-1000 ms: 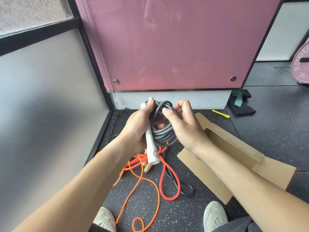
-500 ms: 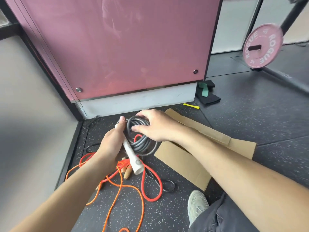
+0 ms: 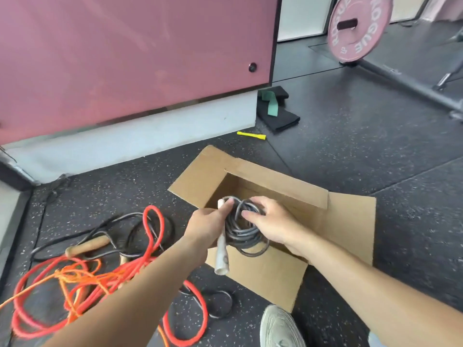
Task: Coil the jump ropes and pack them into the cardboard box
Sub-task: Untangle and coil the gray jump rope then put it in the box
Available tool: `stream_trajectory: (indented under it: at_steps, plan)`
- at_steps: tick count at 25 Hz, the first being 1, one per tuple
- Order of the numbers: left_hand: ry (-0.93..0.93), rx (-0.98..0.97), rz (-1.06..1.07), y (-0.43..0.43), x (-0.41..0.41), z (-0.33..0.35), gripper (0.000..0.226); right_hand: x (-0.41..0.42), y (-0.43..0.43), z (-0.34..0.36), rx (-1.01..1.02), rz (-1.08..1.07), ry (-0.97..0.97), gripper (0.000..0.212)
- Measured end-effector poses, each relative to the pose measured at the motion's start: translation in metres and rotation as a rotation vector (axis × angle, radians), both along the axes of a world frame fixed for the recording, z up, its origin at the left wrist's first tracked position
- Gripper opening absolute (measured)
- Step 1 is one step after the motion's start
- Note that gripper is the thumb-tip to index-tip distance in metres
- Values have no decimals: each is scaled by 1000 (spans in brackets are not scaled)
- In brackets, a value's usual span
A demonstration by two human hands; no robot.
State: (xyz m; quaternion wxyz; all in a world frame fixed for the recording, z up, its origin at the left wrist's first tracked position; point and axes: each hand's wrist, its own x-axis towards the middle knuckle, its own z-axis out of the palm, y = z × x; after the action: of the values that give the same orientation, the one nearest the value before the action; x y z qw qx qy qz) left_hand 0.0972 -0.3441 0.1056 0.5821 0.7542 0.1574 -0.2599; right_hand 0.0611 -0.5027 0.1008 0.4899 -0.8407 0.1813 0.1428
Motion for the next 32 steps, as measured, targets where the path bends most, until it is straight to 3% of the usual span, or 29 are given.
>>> stream_trajectory:
  at_steps: [3, 6, 11, 16, 18, 20, 23, 26, 29, 32]
  plan:
    - [84, 33, -126, -24, 31, -50, 44, 17, -21, -62, 205, -188, 172, 93]
    - [40, 14, -214, -49, 62, -78, 36, 35, -40, -95, 248, -387, 92, 118]
    - [-245, -55, -308, -90, 111, -109, 58, 78, -79, -113, 51, -473, -171, 116]
    - [-224, 3, -372, -130, 144, -127, 60, 118, -111, -129, 171, -580, -22, 127]
    - [-192, 30, -377, -140, 150, -133, 54, 127, -122, -134, 232, -630, 12, 118]
    - [-169, 41, -382, -149, 153, -136, 43, 133, -125, -135, 202, -663, -33, 90]
    - [-277, 167, -334, -157, 158, -135, 43, 131, -106, -141, -75, -689, -280, 52]
    - [-174, 312, -302, -154, 163, -142, 37, 124, -77, -170, 33, -670, -254, 23]
    - [39, 407, -317, -149, 164, -158, 30, 129, -65, -196, 99, -630, -43, 21]
    - [-62, 568, -466, -152, 178, -169, 44, 154, -64, -205, 158, -712, 54, 40]
